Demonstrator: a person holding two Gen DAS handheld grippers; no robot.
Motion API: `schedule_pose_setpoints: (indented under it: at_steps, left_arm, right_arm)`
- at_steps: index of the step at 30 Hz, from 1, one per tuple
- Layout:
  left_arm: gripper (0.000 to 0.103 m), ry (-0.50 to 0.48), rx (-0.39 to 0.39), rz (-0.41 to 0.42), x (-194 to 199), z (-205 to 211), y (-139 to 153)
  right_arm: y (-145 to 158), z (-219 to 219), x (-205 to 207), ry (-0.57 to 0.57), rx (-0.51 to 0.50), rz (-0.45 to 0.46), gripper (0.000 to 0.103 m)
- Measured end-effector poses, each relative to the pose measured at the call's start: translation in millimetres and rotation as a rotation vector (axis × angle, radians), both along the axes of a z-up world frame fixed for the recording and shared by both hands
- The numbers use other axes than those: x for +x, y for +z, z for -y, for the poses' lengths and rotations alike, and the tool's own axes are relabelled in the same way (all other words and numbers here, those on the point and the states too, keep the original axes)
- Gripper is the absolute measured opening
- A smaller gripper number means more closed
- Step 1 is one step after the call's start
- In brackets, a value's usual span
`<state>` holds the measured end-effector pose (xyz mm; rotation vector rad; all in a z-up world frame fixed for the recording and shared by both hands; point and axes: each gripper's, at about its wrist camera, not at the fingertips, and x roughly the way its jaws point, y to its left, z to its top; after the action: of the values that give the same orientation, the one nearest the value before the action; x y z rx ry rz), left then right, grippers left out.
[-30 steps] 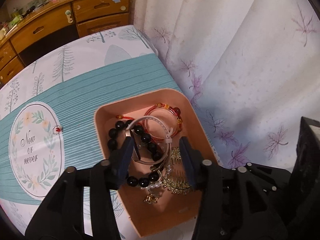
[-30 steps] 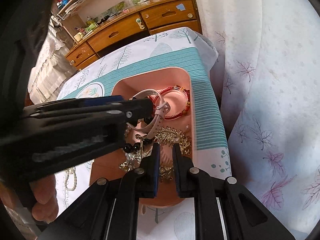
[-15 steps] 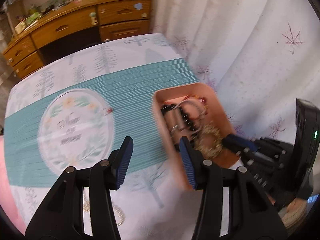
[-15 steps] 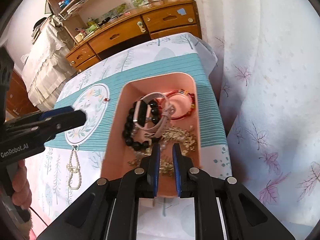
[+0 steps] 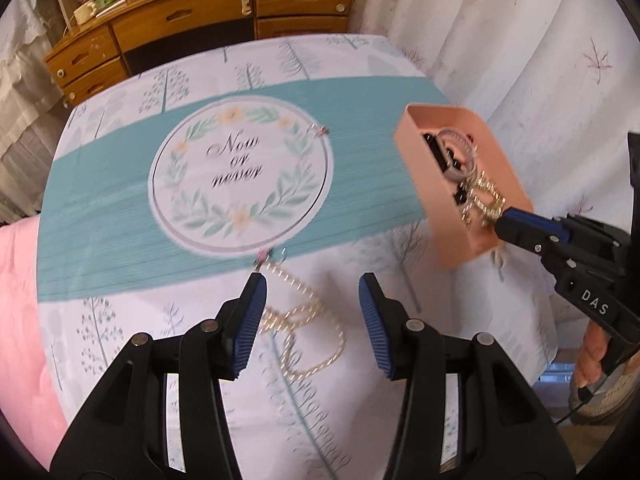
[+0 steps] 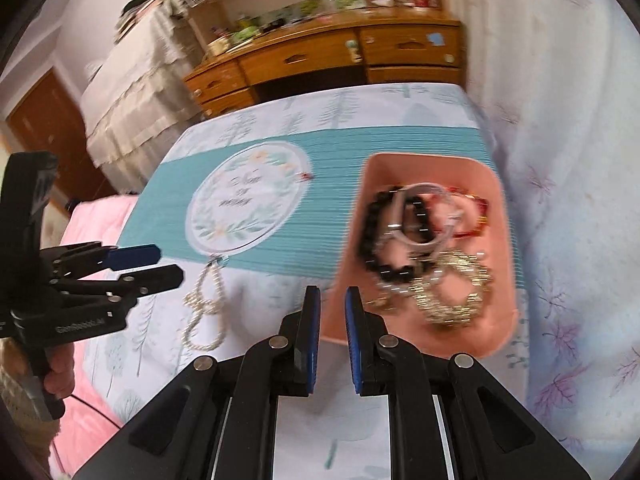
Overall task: Organize jewelry
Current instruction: 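Lower the left tool onto the pearl necklace and close on it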
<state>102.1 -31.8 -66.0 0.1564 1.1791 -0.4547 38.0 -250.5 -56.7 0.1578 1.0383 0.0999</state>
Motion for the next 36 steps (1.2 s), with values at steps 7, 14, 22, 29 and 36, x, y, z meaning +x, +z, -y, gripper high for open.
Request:
schedule_pose_setpoints:
  at_steps: [7, 14, 22, 29, 36]
  left_arm:
    - [0.045, -0.124, 0.043, -0.016, -18, -6, -22]
    - [0.045, -0.251, 0.085, -0.006, -30, -1, -51]
    - [0.045, -0.335, 0.139, 0.035, -27, 3, -66]
    - [0.045, -0.362, 0.159, 0.039, -11, 2, -76]
    - [0.049, -0.406, 0.126, -0.008, 1, -4, -79]
  right_arm:
    - [-9, -52, 2, 0.094, -0.024, -0.039, 0.013]
    - [-37, -76, 10, 0.127, -0.031, -0.094, 0.013]
    - [-64, -81, 19, 0.131, -0.022, -0.145, 0.013]
    - [-76, -78, 29, 0.122, -0.006, -0.167, 0.013]
    - [-86, -77, 36, 0.115, 0.0, -0.185, 0.013]
